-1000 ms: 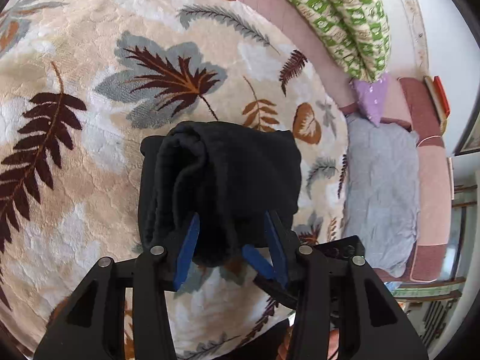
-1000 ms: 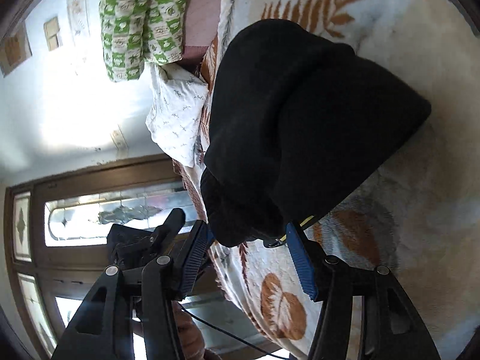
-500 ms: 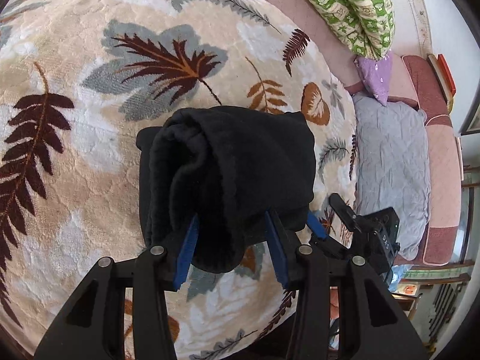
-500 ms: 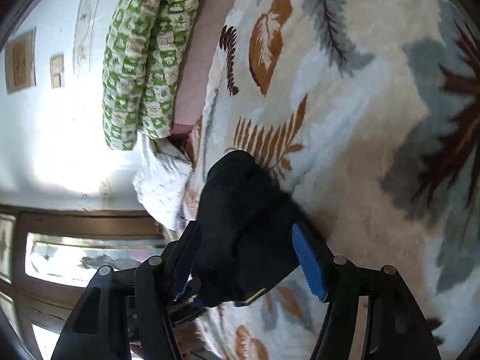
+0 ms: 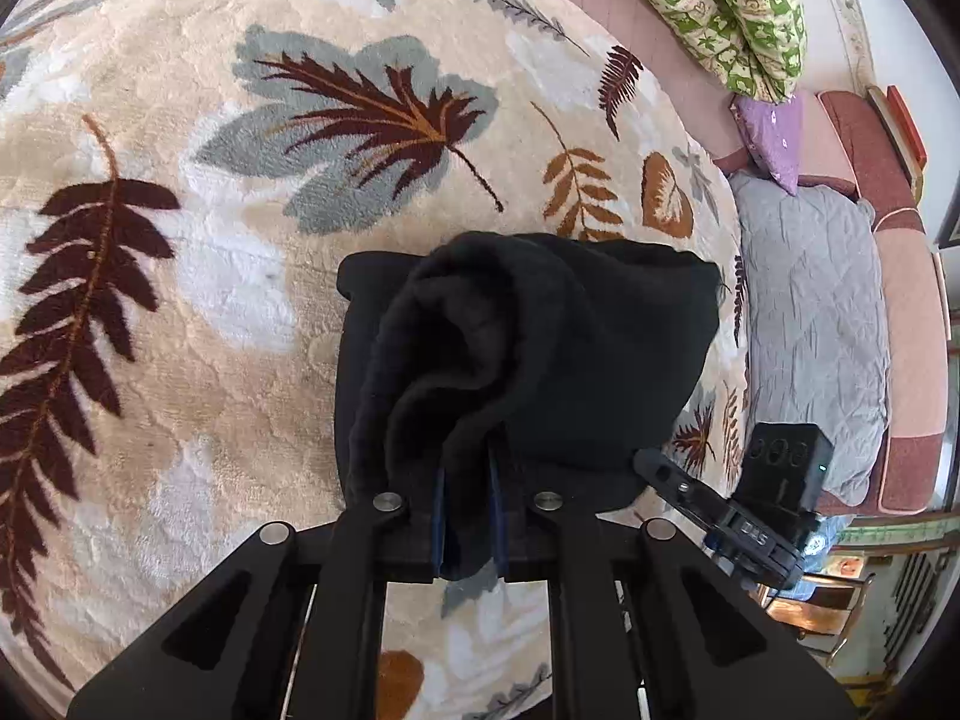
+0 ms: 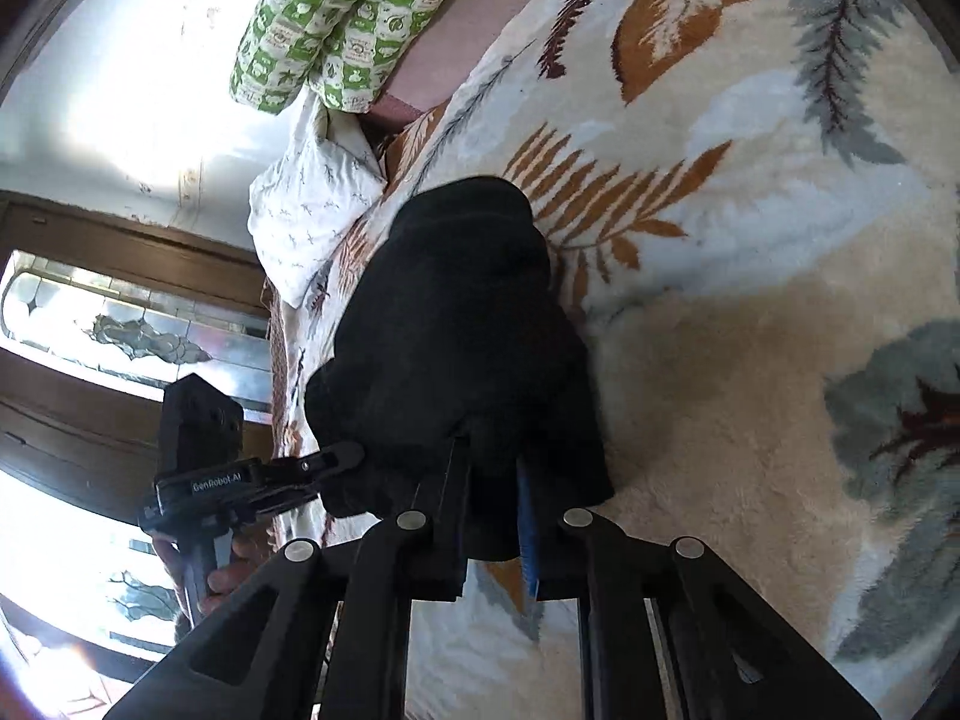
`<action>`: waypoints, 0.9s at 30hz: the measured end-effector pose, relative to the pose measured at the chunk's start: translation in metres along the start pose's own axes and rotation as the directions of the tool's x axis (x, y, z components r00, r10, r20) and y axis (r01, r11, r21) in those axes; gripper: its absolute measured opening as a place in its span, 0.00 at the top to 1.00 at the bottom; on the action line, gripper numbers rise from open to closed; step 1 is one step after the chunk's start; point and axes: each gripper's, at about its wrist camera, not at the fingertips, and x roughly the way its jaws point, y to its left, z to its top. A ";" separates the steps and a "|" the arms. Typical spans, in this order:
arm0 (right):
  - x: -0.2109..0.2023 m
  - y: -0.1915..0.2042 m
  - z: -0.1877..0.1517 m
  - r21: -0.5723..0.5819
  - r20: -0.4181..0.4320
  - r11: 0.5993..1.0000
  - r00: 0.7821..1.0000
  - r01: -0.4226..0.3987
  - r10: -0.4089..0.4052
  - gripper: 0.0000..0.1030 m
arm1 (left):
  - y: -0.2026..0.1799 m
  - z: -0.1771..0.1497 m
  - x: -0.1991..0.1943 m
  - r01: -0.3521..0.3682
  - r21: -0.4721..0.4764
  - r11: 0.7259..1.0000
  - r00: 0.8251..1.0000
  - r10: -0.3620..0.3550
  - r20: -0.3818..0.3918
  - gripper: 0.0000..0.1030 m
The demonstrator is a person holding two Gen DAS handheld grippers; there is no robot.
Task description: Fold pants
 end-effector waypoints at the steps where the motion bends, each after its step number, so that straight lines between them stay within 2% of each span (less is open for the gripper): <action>1: 0.002 -0.009 -0.002 0.006 -0.007 1.000 1.000 0.006 -0.006 0.88 | 0.004 0.001 0.004 0.009 -0.017 1.000 1.000 -0.010 -0.005 0.90; 4: 0.008 -0.025 0.000 0.076 -0.015 0.996 0.999 -0.039 0.040 0.87 | 0.005 -0.002 -0.005 0.057 -0.017 0.998 0.998 -0.057 0.013 0.90; 6: 0.001 -0.017 0.005 0.061 -0.018 0.997 0.998 -0.057 0.058 0.77 | 0.000 -0.008 -0.014 0.071 0.024 0.997 0.997 -0.071 0.024 0.89; 8: -0.011 -0.009 0.012 0.041 0.003 0.997 0.997 -0.071 0.071 0.73 | -0.005 -0.015 -0.027 0.074 0.074 0.994 0.996 -0.077 0.038 0.89; 11: -0.035 0.001 0.031 0.020 0.092 0.993 0.989 -0.118 0.116 0.57 | -0.008 -0.016 -0.044 0.107 0.101 0.989 0.991 -0.114 0.066 0.89; 12: -0.038 0.004 0.037 0.012 0.104 0.994 0.988 -0.112 0.110 0.47 | -0.005 -0.013 -0.049 0.119 0.087 0.989 0.988 -0.126 0.084 0.87; 13: -0.038 0.008 0.046 0.004 0.108 0.995 0.989 -0.101 0.100 0.43 | -0.003 -0.010 -0.052 0.125 0.072 0.990 0.986 -0.132 0.098 0.84; 16: -0.026 0.017 0.066 -0.011 0.080 0.998 0.994 -0.068 0.068 0.42 | 0.002 0.006 -0.051 0.120 0.012 0.993 0.985 -0.121 0.119 0.82; 19: -0.009 0.019 0.083 0.009 0.080 1.000 0.997 -0.023 0.022 0.41 | 0.002 0.018 -0.042 0.142 -0.013 0.990 0.985 -0.140 0.096 0.82; 23: 0.012 0.011 0.092 0.053 0.032 0.998 0.999 -0.033 0.032 0.40 | -0.003 0.029 -0.027 0.131 -0.027 0.991 0.990 -0.129 0.064 0.79; 26: 0.023 0.013 0.096 0.017 0.016 1.000 1.000 0.009 -0.009 0.40 | -0.005 0.032 -0.016 0.124 -0.049 0.991 0.991 -0.121 0.054 0.79; 27: 0.027 0.014 0.098 -0.002 0.003 1.000 1.000 0.016 -0.016 0.42 | -0.006 0.031 -0.016 0.108 -0.040 0.993 0.993 -0.106 0.059 0.79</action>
